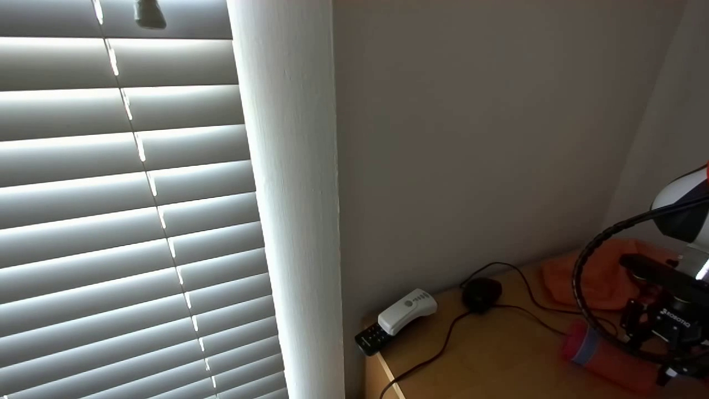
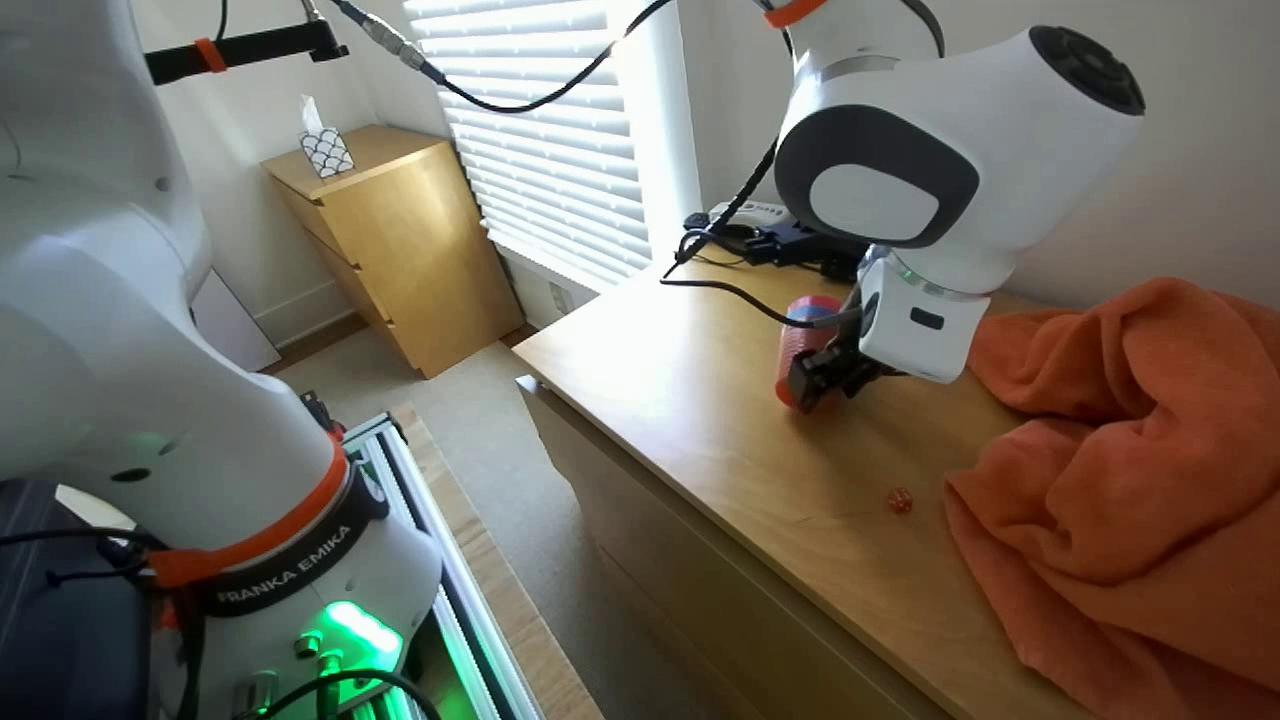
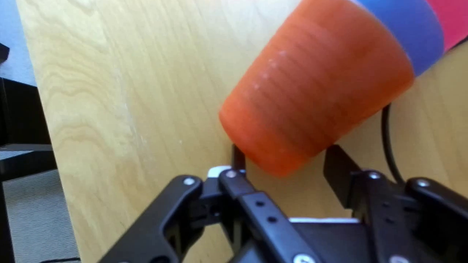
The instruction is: Turn the pile of plastic cups over
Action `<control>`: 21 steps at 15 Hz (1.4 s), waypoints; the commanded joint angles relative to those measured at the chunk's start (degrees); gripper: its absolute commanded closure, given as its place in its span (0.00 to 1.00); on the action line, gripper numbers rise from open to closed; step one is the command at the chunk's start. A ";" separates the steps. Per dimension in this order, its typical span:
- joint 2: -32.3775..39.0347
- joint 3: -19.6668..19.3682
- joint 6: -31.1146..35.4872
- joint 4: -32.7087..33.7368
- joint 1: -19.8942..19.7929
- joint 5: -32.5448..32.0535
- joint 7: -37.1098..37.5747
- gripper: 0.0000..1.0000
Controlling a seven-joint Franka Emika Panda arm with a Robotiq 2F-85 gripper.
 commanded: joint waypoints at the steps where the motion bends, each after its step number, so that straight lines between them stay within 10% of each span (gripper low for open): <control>1: 0.37 0.05 1.70 0.17 0.07 0.53 -0.10 0.74; 2: 0.23 -0.07 2.33 0.03 0.16 0.41 0.24 0.31; 4: -0.28 -0.10 2.81 -0.32 0.22 1.18 1.65 0.34; 9: -1.13 0.00 3.36 -1.30 0.61 1.21 3.85 0.01; 20: -2.62 1.81 4.15 -3.98 1.96 7.76 5.33 0.00; 21: -2.56 1.81 4.25 -3.97 2.12 7.43 4.97 0.25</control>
